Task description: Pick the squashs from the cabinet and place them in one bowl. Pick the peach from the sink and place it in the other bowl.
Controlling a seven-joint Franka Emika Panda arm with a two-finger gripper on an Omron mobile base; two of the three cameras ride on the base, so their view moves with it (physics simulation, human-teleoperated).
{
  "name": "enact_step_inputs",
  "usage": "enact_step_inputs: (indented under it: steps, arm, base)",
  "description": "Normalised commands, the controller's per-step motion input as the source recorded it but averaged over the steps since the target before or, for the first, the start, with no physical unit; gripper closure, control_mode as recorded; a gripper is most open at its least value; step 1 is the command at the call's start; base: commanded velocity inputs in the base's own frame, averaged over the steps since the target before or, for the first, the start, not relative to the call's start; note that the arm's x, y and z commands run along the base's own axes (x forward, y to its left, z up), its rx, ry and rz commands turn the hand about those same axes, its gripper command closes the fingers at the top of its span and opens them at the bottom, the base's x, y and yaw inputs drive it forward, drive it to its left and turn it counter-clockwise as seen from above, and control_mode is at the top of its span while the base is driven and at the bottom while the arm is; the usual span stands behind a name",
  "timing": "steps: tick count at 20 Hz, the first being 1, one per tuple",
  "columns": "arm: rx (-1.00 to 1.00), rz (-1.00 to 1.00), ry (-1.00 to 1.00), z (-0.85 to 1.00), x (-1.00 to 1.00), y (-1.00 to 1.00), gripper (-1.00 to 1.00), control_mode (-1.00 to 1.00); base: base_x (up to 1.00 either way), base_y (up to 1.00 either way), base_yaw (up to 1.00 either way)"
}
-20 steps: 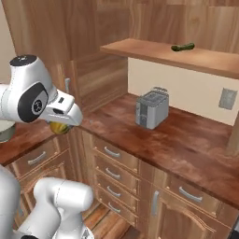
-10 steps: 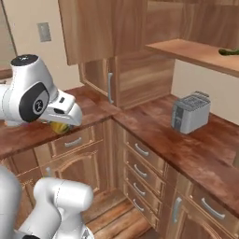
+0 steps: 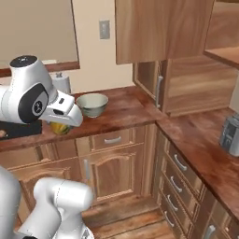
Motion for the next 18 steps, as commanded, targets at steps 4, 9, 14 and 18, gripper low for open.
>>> enact_step_inputs:
  steps: [4, 9, 14, 18]
  arm:
    - [0.0, 0.0, 0.0, 0.0, 0.0, 0.0, 1.0, 1.0]
    - [0.0, 0.0, 0.0, 0.0, 0.0, 0.0, 1.0, 1.0]
    - [0.0, 0.0, 0.0, 0.0, 0.0, 0.0, 1.0, 1.0]
    - [0.0, 0.0, 0.0, 0.0, 0.0, 0.0, 1.0, 1.0]
  base:
    - [-0.03, 0.12, 0.55]
    - [0.33, 0.0, 0.32]
    - [0.31, 0.19, 0.27]
    - [0.34, 0.38, 0.09]
